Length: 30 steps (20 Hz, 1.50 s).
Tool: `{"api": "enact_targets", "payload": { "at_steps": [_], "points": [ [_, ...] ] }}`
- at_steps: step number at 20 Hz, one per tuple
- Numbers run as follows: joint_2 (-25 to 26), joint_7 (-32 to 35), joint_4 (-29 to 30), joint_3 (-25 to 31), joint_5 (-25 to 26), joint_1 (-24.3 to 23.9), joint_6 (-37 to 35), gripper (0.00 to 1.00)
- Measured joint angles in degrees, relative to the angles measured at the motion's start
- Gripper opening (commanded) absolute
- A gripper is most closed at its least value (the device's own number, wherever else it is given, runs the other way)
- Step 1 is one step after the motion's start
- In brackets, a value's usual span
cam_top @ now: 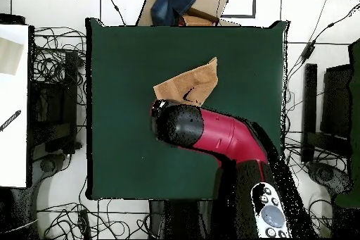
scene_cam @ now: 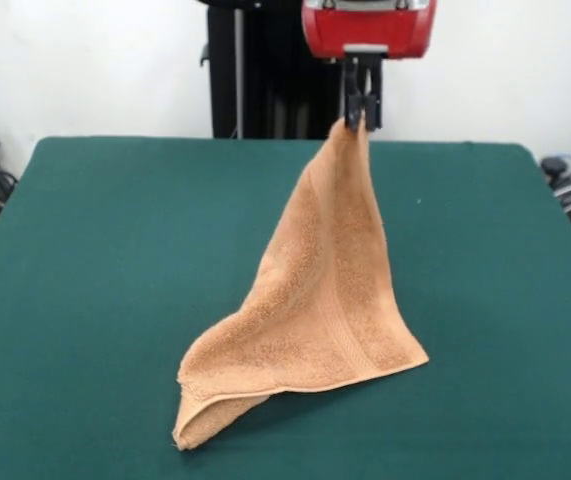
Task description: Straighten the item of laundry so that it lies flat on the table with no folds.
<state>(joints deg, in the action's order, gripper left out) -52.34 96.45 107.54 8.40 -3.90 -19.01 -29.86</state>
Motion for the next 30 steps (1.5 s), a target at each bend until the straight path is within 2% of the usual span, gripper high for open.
{"api": "enact_targets", "payload": {
  "at_steps": [4,8,17,30],
  "points": [
    [-1.04,0.0,4.18,0.64,1.34,-0.27,14.81,0.0],
    [-1.65,0.0,7.4,2.69,2.21,-2.05,23.43,0.0],
    [-1.7,0.0,9.33,5.45,4.01,-5.95,23.23,0.0],
    [-3.65,0.0,10.62,5.47,4.4,-5.99,23.23,0.0]
  ]
}}
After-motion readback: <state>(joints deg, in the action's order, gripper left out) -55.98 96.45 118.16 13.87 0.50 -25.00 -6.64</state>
